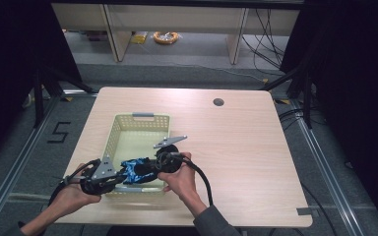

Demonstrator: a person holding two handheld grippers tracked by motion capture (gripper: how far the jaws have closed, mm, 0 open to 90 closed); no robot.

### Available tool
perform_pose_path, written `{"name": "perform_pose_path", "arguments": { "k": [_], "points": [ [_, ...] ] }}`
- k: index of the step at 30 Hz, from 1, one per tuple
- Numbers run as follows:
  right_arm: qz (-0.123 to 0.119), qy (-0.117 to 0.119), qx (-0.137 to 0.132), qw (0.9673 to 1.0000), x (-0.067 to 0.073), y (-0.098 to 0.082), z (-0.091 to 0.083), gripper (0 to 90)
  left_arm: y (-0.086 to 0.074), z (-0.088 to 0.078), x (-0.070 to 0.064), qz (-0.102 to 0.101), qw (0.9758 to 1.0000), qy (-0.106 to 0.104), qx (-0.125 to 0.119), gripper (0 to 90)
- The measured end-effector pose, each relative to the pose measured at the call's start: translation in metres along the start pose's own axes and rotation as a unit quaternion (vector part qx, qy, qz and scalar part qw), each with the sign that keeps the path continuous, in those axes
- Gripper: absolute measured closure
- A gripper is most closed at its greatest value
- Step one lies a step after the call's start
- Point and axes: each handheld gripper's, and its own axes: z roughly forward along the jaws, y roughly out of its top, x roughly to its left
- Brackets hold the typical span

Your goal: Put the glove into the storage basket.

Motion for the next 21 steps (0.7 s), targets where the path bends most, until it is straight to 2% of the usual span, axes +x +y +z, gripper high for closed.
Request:
{"name": "perform_pose_path", "arguments": {
  "k": [5, 7, 8, 9, 10, 12, 13, 14, 15, 16, 18, 19, 21],
  "points": [
    [0.014, 0.004, 0.008, 0.9999, -0.001, -0.007, 0.006, 82.5, -0.002, 0.005, 0.001, -0.012, 0.9998, -0.010, 0.011, 80.1],
    [0.018, -0.003, 0.013, 0.9997, 0.000, -0.008, 0.008, 82.5, -0.001, 0.006, 0.002, -0.009, 0.9998, -0.007, 0.014, 80.1],
    [0.011, -0.008, 0.014, 0.9998, -0.001, -0.008, 0.009, 82.5, -0.001, 0.006, 0.002, -0.009, 0.9998, -0.008, 0.016, 79.9],
    [0.018, -0.009, 0.017, 0.9997, 0.000, -0.009, 0.009, 82.4, 0.000, 0.007, 0.002, -0.001, 0.9998, -0.012, 0.015, 79.9],
    [0.020, -0.002, 0.018, 0.9996, -0.001, -0.009, 0.011, 82.4, 0.000, 0.007, 0.002, -0.004, 0.9998, -0.009, 0.015, 79.9],
    [0.022, -0.007, 0.021, 0.9995, -0.002, -0.010, 0.011, 82.4, 0.001, 0.008, 0.004, -0.011, 0.9997, -0.013, 0.020, 79.7],
    [0.023, -0.012, 0.022, 0.9994, -0.002, -0.010, 0.012, 82.3, 0.002, 0.008, 0.005, -0.006, 0.9996, -0.018, 0.020, 79.6],
    [0.019, -0.018, 0.023, 0.9994, -0.002, -0.010, 0.012, 82.3, 0.001, 0.009, 0.005, -0.014, 0.9995, -0.022, 0.021, 79.5],
    [0.024, -0.019, 0.022, 0.9993, -0.001, -0.011, 0.013, 82.2, 0.002, 0.010, 0.006, -0.012, 0.9994, -0.019, 0.026, 79.6],
    [0.026, -0.020, 0.024, 0.9992, -0.001, -0.011, 0.013, 82.1, 0.003, 0.010, 0.007, -0.008, 0.9990, -0.028, 0.034, 79.5],
    [0.021, -0.027, 0.023, 0.9991, -0.001, -0.011, 0.015, 82.0, 0.004, 0.010, 0.009, -0.006, 0.9988, -0.031, 0.038, 79.4],
    [0.025, -0.026, 0.026, 0.9990, 0.000, -0.011, 0.016, 81.9, 0.006, 0.009, 0.011, 0.005, 0.9981, -0.037, 0.048, 79.4],
    [0.023, -0.029, 0.033, 0.9988, 0.000, -0.011, 0.017, 81.6, 0.006, 0.011, 0.012, -0.004, 0.9975, -0.042, 0.057, 79.2]
  ]
}}
